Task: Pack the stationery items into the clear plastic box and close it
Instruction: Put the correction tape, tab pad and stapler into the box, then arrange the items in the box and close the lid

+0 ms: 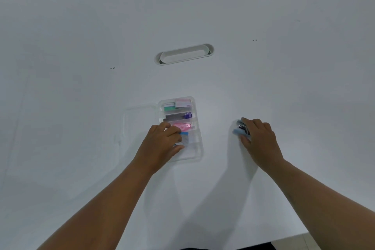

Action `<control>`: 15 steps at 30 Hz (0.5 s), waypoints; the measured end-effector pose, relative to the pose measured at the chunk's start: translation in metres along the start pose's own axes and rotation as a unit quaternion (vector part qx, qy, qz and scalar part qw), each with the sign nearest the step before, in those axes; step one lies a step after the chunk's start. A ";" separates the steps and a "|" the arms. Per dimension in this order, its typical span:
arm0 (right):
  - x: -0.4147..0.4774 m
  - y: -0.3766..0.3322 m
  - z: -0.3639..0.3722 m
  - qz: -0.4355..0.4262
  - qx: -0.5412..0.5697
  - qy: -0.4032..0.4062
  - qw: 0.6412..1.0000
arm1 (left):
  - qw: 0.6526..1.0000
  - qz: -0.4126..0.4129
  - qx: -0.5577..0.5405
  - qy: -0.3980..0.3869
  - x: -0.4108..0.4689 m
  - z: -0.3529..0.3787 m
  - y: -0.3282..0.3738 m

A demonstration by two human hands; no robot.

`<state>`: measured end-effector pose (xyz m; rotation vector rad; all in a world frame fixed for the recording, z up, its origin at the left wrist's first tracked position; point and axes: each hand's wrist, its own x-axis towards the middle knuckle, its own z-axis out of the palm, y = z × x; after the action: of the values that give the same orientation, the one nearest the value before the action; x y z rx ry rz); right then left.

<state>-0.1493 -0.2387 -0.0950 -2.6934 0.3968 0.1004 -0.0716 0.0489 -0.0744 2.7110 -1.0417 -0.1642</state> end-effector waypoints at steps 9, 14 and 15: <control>0.004 -0.038 -0.011 -0.097 0.068 -0.022 0.993 | 0.997 -0.064 -0.028 0.025 -0.009 -0.008 -0.007; -0.001 -0.085 -0.002 -0.210 0.067 -0.070 0.973 | 0.979 -0.194 -0.038 0.048 -0.043 -0.005 -0.026; -0.003 -0.094 0.002 -0.227 0.066 -0.078 0.969 | 0.974 -0.219 -0.039 0.038 -0.051 -0.001 -0.031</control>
<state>-0.1249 -0.1546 -0.0598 -2.5490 -0.2544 0.1442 -0.0895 0.1057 -0.0800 2.8077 -0.3932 -0.1685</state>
